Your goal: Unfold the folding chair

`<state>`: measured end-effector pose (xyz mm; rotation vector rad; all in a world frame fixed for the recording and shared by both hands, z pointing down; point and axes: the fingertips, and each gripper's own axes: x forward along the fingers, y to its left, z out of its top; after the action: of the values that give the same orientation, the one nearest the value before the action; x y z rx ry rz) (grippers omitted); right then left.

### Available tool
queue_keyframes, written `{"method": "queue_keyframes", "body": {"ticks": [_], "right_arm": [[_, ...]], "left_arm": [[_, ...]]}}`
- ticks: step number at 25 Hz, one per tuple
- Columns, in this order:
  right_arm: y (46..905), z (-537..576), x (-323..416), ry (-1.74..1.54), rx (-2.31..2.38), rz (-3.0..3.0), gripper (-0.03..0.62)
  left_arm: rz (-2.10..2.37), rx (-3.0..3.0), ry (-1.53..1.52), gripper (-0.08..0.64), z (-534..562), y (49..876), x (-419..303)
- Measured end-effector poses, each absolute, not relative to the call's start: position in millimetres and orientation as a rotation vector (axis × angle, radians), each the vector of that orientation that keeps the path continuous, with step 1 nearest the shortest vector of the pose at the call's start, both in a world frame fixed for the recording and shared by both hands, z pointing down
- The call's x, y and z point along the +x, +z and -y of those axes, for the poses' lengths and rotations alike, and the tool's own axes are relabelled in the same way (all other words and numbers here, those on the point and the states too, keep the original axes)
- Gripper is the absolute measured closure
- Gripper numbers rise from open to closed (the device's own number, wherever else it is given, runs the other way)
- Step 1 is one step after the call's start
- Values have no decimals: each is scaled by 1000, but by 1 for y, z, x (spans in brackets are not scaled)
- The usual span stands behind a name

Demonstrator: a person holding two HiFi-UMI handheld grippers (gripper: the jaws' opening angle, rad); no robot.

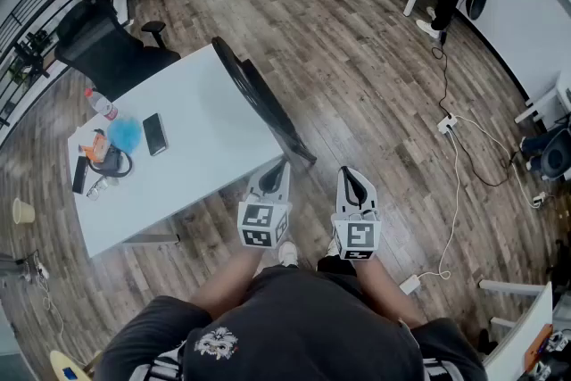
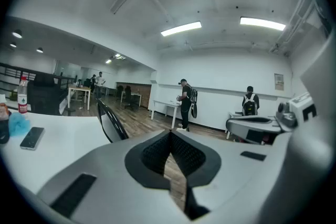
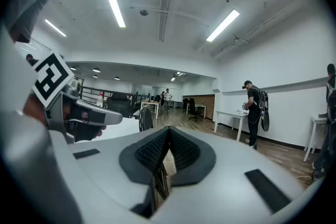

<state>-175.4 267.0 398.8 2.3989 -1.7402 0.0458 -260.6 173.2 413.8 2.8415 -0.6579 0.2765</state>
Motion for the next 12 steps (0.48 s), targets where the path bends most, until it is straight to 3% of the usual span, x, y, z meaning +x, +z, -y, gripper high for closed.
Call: {"method": "queue_keyframes", "body": {"ticks": [12], "right_arm": [[406, -152, -93, -9, 2205, 2005, 577]], "left_arm": [[919, 2842, 358, 555, -98, 430, -185]]}}
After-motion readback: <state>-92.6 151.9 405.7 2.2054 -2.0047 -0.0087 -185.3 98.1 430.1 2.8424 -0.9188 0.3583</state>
